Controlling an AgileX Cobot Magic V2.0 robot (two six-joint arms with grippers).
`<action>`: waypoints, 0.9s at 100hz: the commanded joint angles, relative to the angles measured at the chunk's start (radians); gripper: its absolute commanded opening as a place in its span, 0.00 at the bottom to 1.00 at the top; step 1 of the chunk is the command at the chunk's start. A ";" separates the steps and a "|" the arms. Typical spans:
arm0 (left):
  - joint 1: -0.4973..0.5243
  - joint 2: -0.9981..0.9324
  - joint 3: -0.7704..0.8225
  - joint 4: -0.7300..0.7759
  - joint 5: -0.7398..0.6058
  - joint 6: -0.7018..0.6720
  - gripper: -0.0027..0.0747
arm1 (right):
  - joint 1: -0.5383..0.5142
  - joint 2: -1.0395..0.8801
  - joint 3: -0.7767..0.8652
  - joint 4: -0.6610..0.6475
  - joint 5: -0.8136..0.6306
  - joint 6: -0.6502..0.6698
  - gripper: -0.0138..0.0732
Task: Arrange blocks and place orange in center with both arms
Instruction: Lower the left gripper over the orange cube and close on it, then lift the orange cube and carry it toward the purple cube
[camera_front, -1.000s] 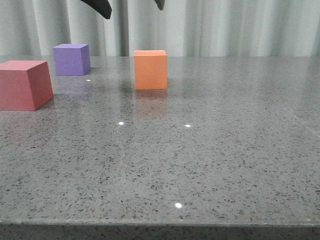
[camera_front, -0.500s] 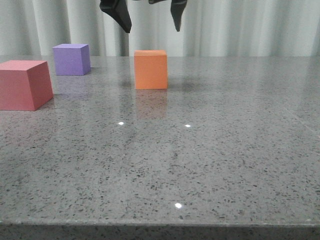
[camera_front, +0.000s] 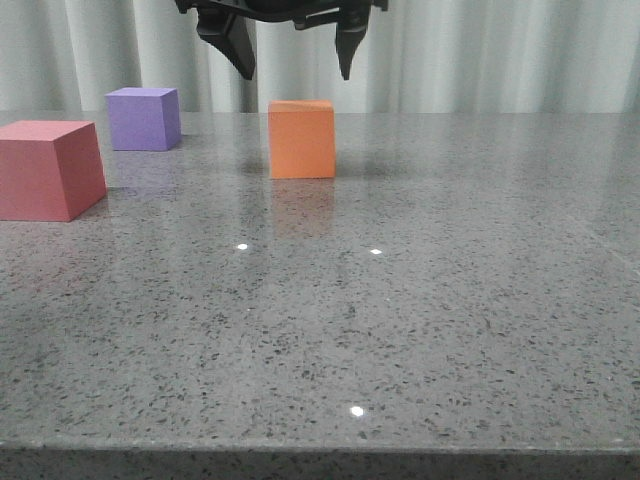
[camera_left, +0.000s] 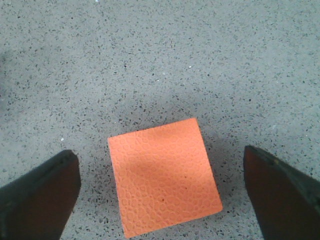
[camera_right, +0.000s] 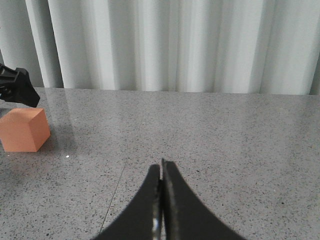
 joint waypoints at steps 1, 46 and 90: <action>0.005 -0.039 -0.032 0.029 -0.043 -0.014 0.83 | -0.007 0.012 -0.023 -0.026 -0.072 -0.002 0.03; 0.005 0.048 -0.032 0.029 -0.045 -0.015 0.83 | -0.007 0.012 -0.023 -0.026 -0.072 -0.002 0.03; 0.003 0.023 -0.032 0.033 -0.042 -0.011 0.16 | -0.007 0.012 -0.023 -0.026 -0.072 -0.002 0.03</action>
